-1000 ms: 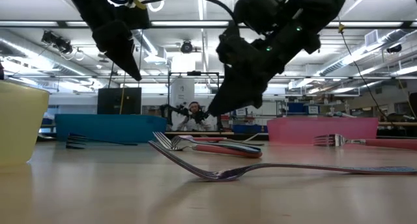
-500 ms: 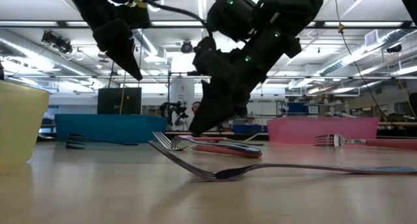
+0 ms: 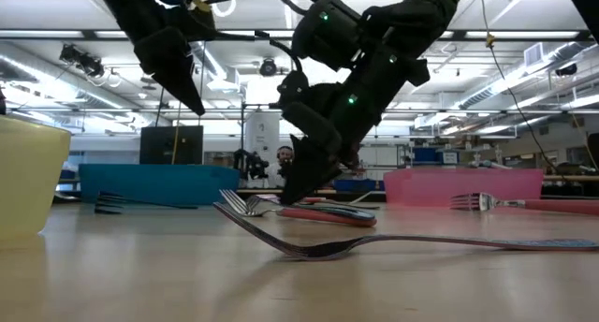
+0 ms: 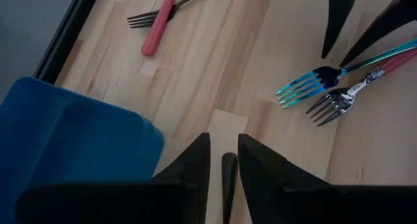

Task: Sort silverware by color (type)
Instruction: Put the top iridescent fork into the blue bin

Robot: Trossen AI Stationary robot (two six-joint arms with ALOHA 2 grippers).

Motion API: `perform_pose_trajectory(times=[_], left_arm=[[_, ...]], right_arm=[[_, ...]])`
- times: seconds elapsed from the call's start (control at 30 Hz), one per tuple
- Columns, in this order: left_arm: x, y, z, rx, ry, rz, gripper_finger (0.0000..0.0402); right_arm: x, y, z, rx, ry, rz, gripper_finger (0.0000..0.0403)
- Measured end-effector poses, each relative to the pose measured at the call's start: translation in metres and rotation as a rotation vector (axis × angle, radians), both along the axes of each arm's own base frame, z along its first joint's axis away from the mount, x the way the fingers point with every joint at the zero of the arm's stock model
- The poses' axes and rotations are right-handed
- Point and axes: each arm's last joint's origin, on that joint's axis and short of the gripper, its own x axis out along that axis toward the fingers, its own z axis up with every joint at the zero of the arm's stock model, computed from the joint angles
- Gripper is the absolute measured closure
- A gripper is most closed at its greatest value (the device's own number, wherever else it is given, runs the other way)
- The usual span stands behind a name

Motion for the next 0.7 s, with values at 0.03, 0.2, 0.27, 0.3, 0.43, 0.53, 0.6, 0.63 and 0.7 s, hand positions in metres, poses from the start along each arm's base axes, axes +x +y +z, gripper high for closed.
perform_pose_trajectory(times=[0.03,0.2,0.27,0.3,0.43,0.53,0.6,0.63,0.7], left_arm=[[0.0000,0.0000,0.0000,0.000,0.000,0.000,0.0322],[0.0000,0.0000,0.0000,0.016,0.010,-0.022,0.0322],[0.0000,0.0000,0.0000,0.016,0.010,-0.023,0.0322],[0.0001,0.0000,0.0000,0.016,0.010,-0.023,0.0322],[0.0001,0.0000,0.0000,0.017,0.010,-0.024,0.0322],[0.0001,0.0000,0.0001,0.019,0.011,-0.027,0.0322],[0.0004,0.0000,0.0003,0.020,0.009,-0.027,0.0322],[0.0004,0.0000,0.0003,0.020,0.008,-0.027,0.0322],[0.0004,0.0000,0.0003,0.019,0.007,-0.027,0.0322]], right_arm=[[-0.0003,0.0001,-0.0003,0.009,0.002,-0.007,0.0306],[0.0021,0.0006,0.0033,0.032,-0.037,-0.010,0.0306],[0.0024,0.0007,0.0036,0.038,-0.042,-0.016,0.0306],[0.0028,0.0008,0.0039,0.051,-0.048,-0.018,0.0306],[0.0036,0.0022,0.0040,0.096,-0.057,-0.007,0.0306],[0.0035,0.0047,0.0040,0.102,-0.057,-0.004,0.0306],[0.0035,0.0056,0.0038,0.098,-0.056,-0.003,0.0306],[0.0036,0.0056,0.0038,0.096,-0.057,0.000,0.0306],[0.0036,0.0055,0.0030,0.094,-0.054,-0.001,0.0306]])
